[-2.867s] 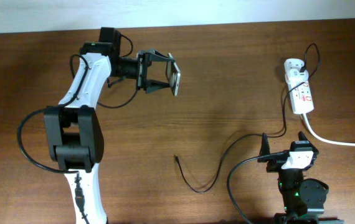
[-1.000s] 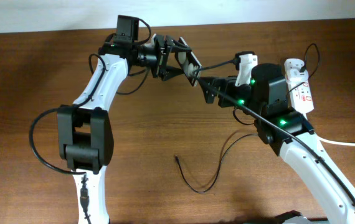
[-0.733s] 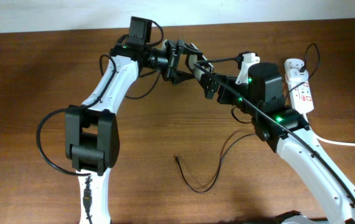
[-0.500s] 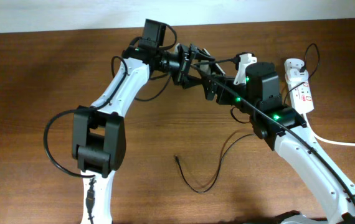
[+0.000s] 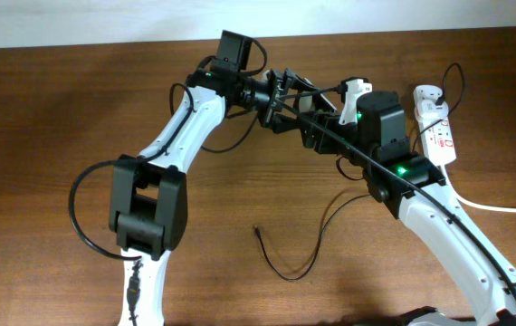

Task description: Plug charger to phone and switch on socket

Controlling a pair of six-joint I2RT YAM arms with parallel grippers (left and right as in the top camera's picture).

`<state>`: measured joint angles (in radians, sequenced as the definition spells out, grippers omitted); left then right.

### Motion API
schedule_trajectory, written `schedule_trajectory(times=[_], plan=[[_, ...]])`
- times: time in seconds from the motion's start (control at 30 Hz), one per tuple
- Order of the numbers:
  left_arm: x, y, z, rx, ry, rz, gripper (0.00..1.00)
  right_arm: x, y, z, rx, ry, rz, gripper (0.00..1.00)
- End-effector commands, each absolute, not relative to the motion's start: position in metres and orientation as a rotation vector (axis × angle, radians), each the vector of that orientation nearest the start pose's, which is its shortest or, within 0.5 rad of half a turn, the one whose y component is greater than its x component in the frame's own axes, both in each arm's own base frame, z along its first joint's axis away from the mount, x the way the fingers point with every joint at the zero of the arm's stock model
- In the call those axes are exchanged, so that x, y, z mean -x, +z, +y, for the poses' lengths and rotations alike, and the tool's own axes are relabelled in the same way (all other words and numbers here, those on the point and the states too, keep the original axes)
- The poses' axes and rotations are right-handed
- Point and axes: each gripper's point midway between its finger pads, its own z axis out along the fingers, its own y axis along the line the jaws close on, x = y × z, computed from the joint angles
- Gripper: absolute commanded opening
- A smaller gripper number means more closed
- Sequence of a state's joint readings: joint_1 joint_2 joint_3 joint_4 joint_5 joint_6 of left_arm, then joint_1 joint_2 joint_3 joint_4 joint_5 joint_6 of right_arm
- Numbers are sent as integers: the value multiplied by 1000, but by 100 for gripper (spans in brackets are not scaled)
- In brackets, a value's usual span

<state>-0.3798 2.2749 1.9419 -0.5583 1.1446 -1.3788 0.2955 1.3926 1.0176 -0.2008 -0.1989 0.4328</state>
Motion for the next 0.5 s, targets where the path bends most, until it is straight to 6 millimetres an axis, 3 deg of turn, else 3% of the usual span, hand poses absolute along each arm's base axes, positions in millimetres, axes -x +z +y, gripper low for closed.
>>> schedule_trajectory(times=[0.0, 0.1, 0.33, 0.47], plan=[[-430, 194, -351, 751, -2069, 2874, 0, -403, 215, 157, -27, 603, 2180, 74], [-429, 195, -351, 743, -2081, 2876, 0, -403, 215, 157, -27, 603, 2180, 74], [-425, 195, -356, 728, -2081, 2888, 0, -403, 214, 156, -28, 603, 2181, 62], [-423, 195, -357, 723, -2081, 2892, 0, -401, 212, 156, -30, 600, 2195, 46]])
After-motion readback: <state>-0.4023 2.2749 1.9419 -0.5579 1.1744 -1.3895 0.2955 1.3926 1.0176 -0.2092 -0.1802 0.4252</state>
